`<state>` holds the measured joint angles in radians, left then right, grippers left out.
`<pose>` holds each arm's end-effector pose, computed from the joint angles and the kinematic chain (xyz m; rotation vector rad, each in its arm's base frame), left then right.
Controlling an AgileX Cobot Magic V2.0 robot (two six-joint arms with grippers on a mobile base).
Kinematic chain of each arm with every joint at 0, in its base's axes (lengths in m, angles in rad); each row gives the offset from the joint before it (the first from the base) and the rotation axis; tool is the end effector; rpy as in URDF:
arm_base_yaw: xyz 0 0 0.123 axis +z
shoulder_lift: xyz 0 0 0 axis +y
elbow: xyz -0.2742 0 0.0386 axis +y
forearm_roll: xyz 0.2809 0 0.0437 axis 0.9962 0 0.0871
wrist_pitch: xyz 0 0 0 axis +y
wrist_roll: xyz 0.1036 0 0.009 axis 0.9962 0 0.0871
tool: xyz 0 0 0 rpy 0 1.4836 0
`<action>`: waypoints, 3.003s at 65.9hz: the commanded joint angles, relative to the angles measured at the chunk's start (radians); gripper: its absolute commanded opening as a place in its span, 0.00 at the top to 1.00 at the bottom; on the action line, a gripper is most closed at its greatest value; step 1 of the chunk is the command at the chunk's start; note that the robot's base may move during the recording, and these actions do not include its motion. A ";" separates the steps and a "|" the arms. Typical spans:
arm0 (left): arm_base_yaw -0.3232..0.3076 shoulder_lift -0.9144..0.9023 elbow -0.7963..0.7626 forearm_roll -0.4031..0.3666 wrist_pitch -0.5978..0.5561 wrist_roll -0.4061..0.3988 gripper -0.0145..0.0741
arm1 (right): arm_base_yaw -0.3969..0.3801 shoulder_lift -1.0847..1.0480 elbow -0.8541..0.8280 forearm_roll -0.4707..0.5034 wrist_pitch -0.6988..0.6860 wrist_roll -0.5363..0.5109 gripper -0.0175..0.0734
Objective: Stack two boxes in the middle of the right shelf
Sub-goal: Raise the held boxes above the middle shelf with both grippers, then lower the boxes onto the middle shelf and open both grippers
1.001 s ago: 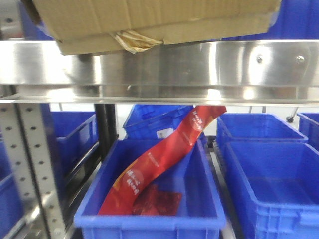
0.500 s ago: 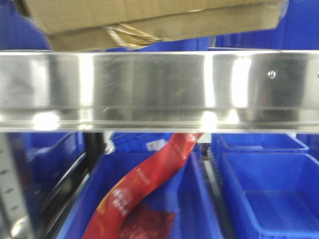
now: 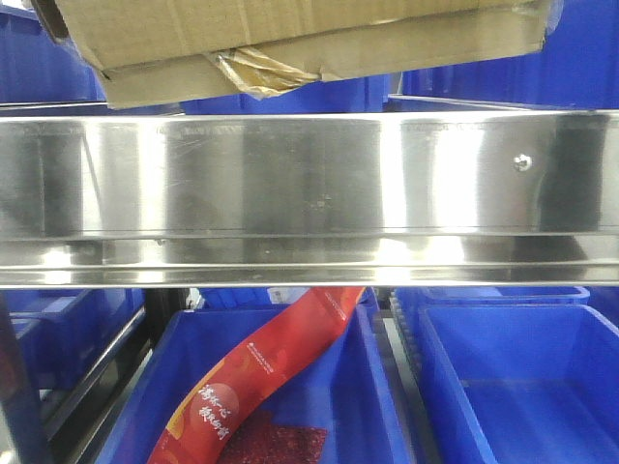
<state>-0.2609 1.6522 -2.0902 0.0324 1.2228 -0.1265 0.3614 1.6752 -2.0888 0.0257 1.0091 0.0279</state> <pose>0.3643 -0.0940 0.4851 0.1491 2.2683 -0.1645 0.3709 0.1426 0.4940 -0.3459 2.0611 0.2681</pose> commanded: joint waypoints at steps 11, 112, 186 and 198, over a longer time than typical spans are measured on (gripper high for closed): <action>0.000 -0.009 -0.004 -0.017 -0.018 0.011 0.96 | -0.001 -0.019 -0.016 0.009 -0.076 0.008 0.98; 0.019 -0.009 -0.008 0.016 -0.010 0.079 0.96 | -0.001 -0.017 -0.016 0.037 -0.060 0.008 0.98; 0.068 0.197 -0.127 0.067 -0.002 0.118 0.15 | -0.019 0.215 -0.016 0.113 0.067 0.042 0.18; 0.068 0.164 -0.149 0.061 -0.002 0.118 0.24 | -0.019 0.186 -0.016 0.113 0.083 0.042 0.18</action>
<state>-0.1978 1.8461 -2.2233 0.1011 1.2273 -0.0115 0.3423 1.8907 -2.1050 0.1418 1.0871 0.0753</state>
